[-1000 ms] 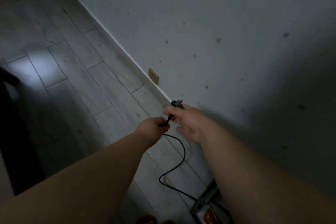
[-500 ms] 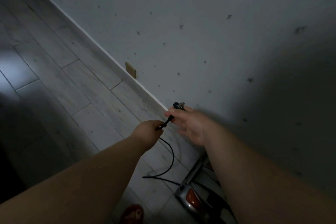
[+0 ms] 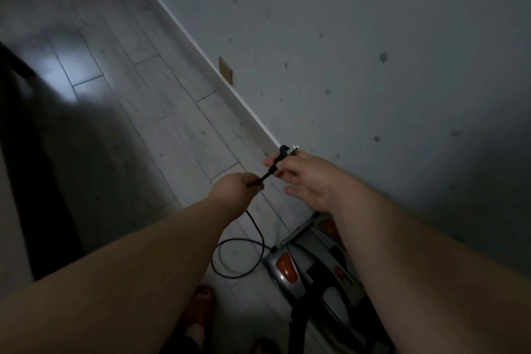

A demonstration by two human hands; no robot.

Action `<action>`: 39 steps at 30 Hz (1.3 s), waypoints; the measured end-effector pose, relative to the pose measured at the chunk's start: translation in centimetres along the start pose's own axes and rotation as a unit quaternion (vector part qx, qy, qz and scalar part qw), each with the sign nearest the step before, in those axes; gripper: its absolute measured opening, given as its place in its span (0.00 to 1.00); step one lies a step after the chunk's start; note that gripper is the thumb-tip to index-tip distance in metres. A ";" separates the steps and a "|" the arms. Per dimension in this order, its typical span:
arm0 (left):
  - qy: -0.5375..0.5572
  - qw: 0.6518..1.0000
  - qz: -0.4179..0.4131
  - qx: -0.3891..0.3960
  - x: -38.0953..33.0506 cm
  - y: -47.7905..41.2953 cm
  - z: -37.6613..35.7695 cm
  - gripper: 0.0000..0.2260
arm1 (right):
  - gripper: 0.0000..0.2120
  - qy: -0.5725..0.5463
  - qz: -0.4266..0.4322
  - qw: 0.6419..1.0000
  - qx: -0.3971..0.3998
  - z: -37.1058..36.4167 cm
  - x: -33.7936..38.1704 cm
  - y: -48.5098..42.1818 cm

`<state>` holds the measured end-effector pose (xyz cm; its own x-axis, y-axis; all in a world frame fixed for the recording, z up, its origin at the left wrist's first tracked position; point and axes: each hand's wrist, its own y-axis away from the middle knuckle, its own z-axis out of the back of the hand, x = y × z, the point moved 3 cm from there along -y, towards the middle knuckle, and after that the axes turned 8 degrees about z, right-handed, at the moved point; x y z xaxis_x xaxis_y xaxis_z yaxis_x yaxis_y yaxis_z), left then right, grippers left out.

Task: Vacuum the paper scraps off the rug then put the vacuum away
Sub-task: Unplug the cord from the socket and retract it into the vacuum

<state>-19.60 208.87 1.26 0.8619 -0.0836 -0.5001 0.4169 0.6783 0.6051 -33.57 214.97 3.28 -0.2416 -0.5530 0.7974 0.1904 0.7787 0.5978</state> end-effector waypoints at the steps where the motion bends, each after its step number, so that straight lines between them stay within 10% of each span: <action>1: -0.009 1.000 0.000 -0.004 0.3 0.4 -0.7 0.13 | 0.12 0.001 -0.005 1.000 0.011 0.1 -0.9 0.3; 9: -0.041 0.997 0.022 -0.057 5.0 -0.4 -5.7 0.14 | 0.24 0.216 -0.008 0.976 0.000 2.2 -11.2 0.1; 17: -0.061 0.994 0.050 -0.073 11.5 -3.1 -11.2 0.15 | 0.35 0.562 -0.092 0.818 0.076 3.5 -24.8 -0.7; 39: -0.058 0.995 0.039 -0.072 15.7 -8.1 -17.9 0.14 | 0.44 0.720 -0.178 0.650 0.165 1.6 -34.0 -4.7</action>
<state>-14.62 215.15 -22.58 0.9210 -0.1040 -0.3754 0.3087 0.7828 0.5404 -27.75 230.56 -26.79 0.9721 -0.2346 0.0050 0.0955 0.4151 0.9048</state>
